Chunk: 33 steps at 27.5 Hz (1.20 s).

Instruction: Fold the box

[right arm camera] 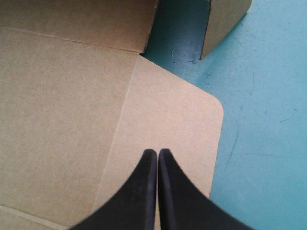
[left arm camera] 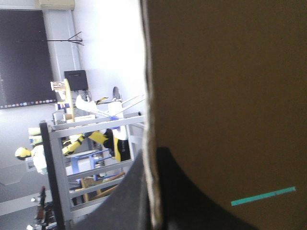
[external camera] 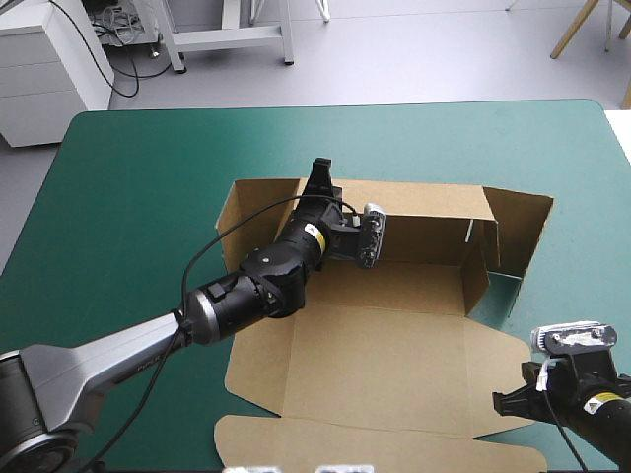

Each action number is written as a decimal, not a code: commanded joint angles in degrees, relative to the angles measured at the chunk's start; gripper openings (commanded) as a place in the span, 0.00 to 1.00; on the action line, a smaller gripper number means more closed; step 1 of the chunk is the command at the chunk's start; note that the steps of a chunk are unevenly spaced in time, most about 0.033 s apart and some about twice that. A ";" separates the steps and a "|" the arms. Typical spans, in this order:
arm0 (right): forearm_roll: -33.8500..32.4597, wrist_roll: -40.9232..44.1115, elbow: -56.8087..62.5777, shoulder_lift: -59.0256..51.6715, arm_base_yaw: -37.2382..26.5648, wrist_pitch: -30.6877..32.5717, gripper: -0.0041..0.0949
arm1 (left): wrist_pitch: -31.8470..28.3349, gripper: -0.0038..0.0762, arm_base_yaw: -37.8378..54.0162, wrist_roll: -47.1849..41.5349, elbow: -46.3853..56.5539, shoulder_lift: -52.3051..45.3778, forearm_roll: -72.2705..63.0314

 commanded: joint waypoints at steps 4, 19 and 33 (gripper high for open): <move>0.81 -0.17 -1.42 0.33 0.20 -2.93 0.03 | 3.07 0.04 -6.31 -20.80 6.93 -2.21 24.12; 0.15 0.91 -1.42 0.33 0.20 -3.05 0.34 | 6.61 0.04 -6.68 -27.61 8.77 -2.21 30.83; -2.77 7.14 -1.42 0.33 0.20 -4.32 0.68 | 6.61 0.04 -6.68 -27.61 8.77 -2.21 30.83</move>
